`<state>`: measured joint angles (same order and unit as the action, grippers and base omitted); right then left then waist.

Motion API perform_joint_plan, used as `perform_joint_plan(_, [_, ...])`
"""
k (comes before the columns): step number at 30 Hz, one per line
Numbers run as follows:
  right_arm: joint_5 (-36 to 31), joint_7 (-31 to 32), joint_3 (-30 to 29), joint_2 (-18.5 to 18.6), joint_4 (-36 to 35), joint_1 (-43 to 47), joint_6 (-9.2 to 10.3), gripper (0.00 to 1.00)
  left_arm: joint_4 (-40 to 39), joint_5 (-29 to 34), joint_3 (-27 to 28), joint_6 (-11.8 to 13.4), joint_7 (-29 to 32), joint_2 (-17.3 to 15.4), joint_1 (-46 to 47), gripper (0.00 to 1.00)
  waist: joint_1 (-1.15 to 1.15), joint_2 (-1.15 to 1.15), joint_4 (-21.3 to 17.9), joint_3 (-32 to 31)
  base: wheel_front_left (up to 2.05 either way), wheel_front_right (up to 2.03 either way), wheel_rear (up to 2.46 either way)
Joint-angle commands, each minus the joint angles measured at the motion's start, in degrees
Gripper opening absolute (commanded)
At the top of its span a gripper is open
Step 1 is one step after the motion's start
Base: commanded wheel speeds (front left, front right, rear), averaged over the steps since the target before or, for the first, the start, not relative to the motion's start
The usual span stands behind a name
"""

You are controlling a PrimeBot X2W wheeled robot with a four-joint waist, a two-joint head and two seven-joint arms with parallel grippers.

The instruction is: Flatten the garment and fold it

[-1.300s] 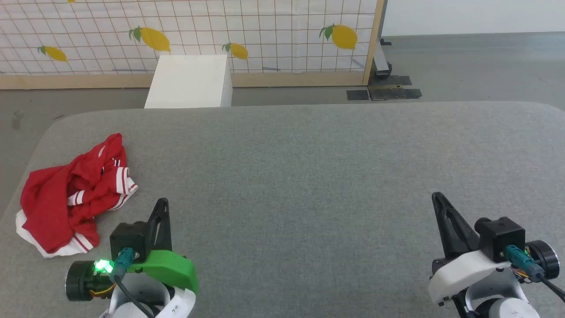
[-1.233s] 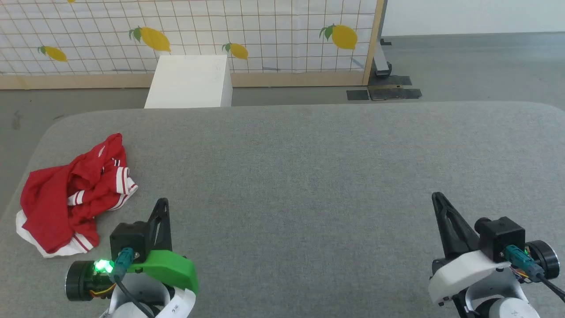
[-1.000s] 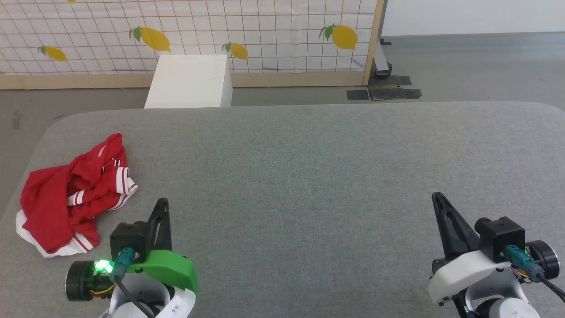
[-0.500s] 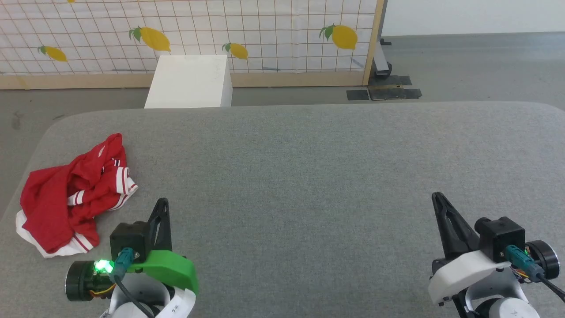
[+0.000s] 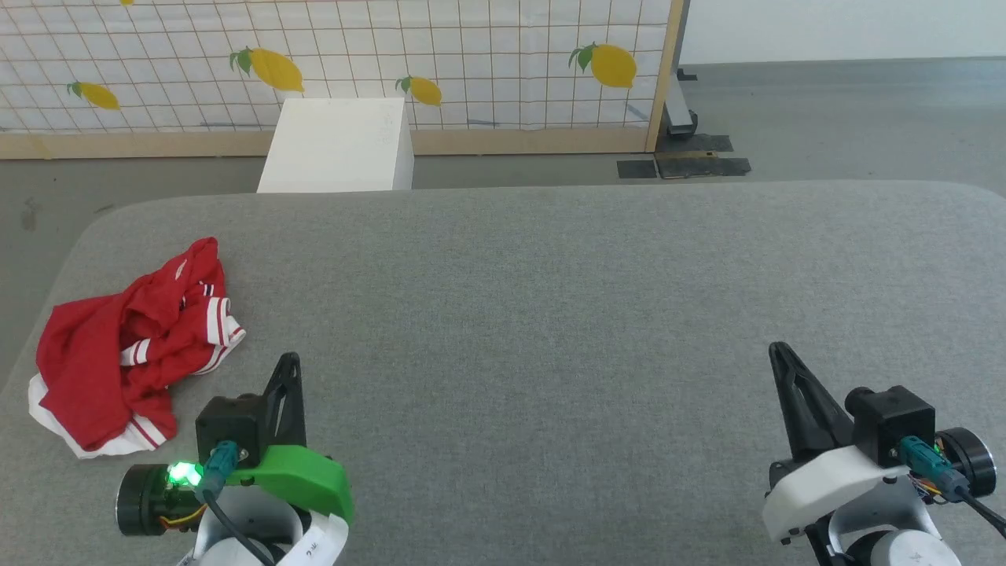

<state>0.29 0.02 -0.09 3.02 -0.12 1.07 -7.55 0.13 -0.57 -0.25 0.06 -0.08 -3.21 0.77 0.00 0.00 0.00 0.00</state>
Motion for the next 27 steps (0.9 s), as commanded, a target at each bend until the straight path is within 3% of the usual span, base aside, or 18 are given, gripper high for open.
perform_joint_plan(1, [-0.29, -0.02, 0.09, -0.14, 0.12, -1.07, 0.06, 0.0, -0.13, 0.57, 0.25, -0.06, 0.08, 0.34, -0.77, 0.0, 0.0, 0.0, 0.0, 0.0, 0.0, 0.0, 0.0])
perform_joint_plan(8, [0.0, 0.0, 0.0, 0.0, -0.01, 0.0, -0.01, 0.0, 0.01, 0.0, 0.0, 0.0, 0.0, 0.0, 0.0, 0.0, 0.0, 0.0, 0.0, 0.0, 0.0, 0.0, 0.0])
perform_joint_plan(9, [0.0, 0.0, -0.01, 0.01, -0.01, 0.03, -0.01, 1.0, 0.01, -0.02, -0.07, 0.0, 0.0, -0.02, 0.02, 1.0, 0.0, 0.0, 0.0, 0.0, 0.0, 0.0, 0.0])
perform_joint_plan(27, [-0.17, -0.16, -0.09, 0.11, -0.1, -0.14, 0.0, 1.0, 0.08, -0.2, -0.28, -0.15, 0.32, -0.11, -0.16, 1.0, 0.0, 0.0, -0.02, -0.03, 0.0, 0.0, 0.0])
